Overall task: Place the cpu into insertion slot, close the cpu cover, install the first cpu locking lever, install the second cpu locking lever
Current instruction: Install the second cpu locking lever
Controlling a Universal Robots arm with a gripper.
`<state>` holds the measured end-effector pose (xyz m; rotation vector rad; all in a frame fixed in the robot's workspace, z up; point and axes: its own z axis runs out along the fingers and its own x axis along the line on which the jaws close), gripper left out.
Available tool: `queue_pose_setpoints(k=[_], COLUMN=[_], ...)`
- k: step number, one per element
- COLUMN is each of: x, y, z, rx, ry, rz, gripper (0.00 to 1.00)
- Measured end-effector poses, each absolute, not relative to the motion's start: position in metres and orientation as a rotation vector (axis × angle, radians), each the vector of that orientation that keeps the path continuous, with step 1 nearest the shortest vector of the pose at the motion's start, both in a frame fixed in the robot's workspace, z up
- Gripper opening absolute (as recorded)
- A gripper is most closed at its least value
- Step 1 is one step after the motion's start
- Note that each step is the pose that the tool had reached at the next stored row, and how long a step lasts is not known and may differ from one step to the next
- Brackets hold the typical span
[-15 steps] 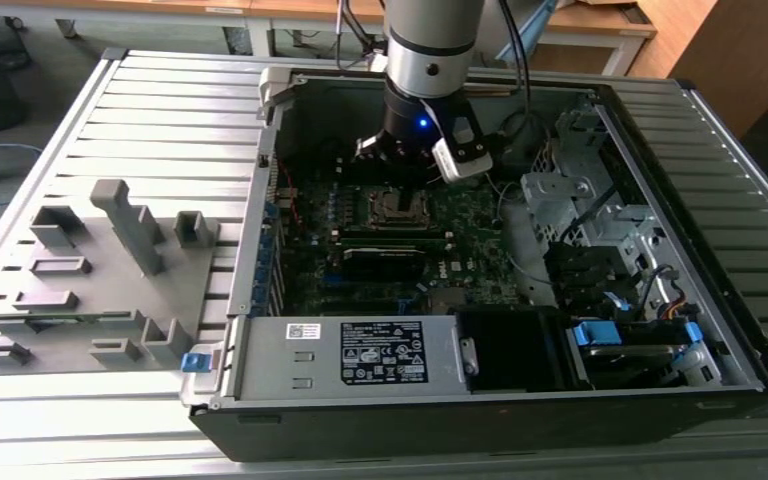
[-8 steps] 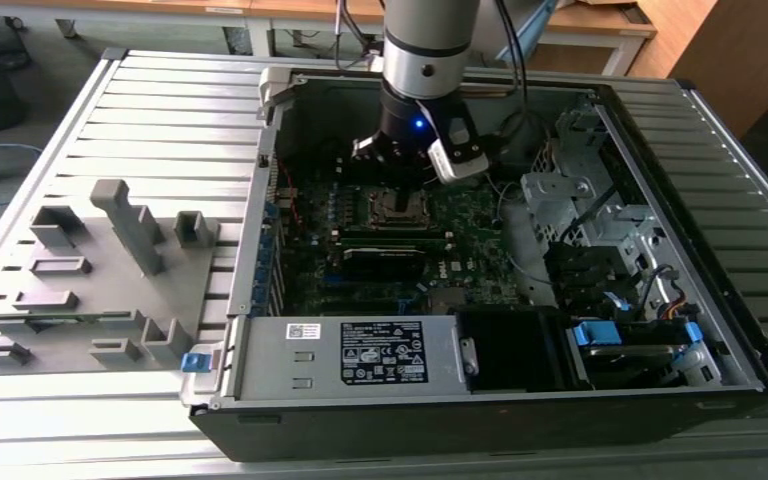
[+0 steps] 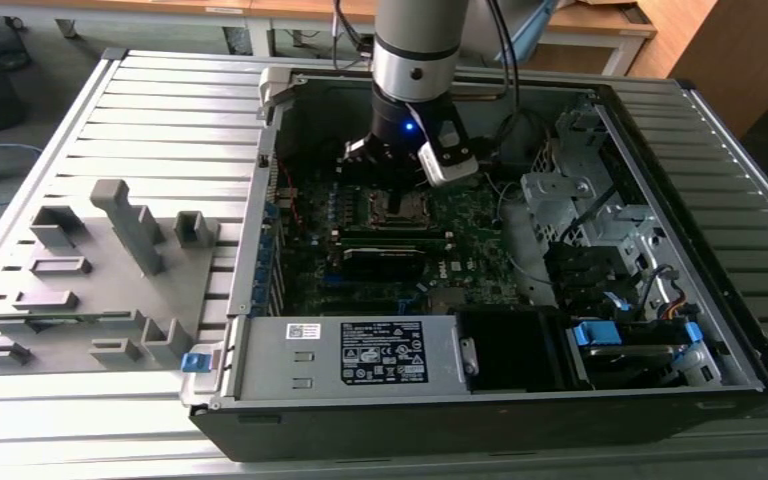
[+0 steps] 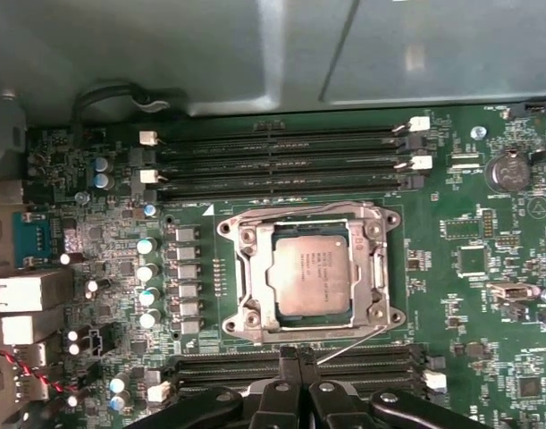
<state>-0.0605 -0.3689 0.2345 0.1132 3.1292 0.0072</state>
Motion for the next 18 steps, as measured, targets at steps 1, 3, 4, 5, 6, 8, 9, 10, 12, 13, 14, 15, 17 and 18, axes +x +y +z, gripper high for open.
queue_pose_setpoints(k=[1, 3, 4, 5, 6, 8, 9, 10, 12, 13, 14, 15, 17, 18], x=[-0.062, -0.0637, -0.0637, -0.0638, -0.0638, -0.0639, -0.0639, -0.064, -0.0639, -0.064, -0.0644, -0.0652, -0.0676, -0.0687], y=[-0.3689, -0.3689, -0.369, -0.3691, -0.3693, -0.3702, -0.3706, -0.3709, -0.3717, -0.372, -0.3722, -0.3724, -0.3729, -0.3733], z=[0.234, 0.2333, 0.2333, 0.2332, 0.2332, 0.2332, 0.2332, 0.2332, 0.2331, 0.2331, 0.2329, 0.2326, 0.2312, 0.2303], rx=[0.113, 0.113, 0.113, 0.113, 0.113, 0.113, 0.113, 0.113, 0.113, 0.113, 0.113, 0.113, 0.113, 0.113], ry=[3.129, 3.129, 3.129, 3.128, 3.128, 3.127, 3.127, 3.126, 3.126, 3.125, 3.124, 3.123, 3.122, 3.121], rz=[0.007, 0.007, 0.007, 0.007, 0.007, 0.007, 0.006, 0.006, 0.007, 0.007, 0.007, 0.007, 0.007, 0.007], gripper=[0.11, 0.11, 0.11, 0.11, 0.11, 0.11, 0.11, 0.11, 0.11, 0.11, 0.11, 0.11, 0.11, 0.11])
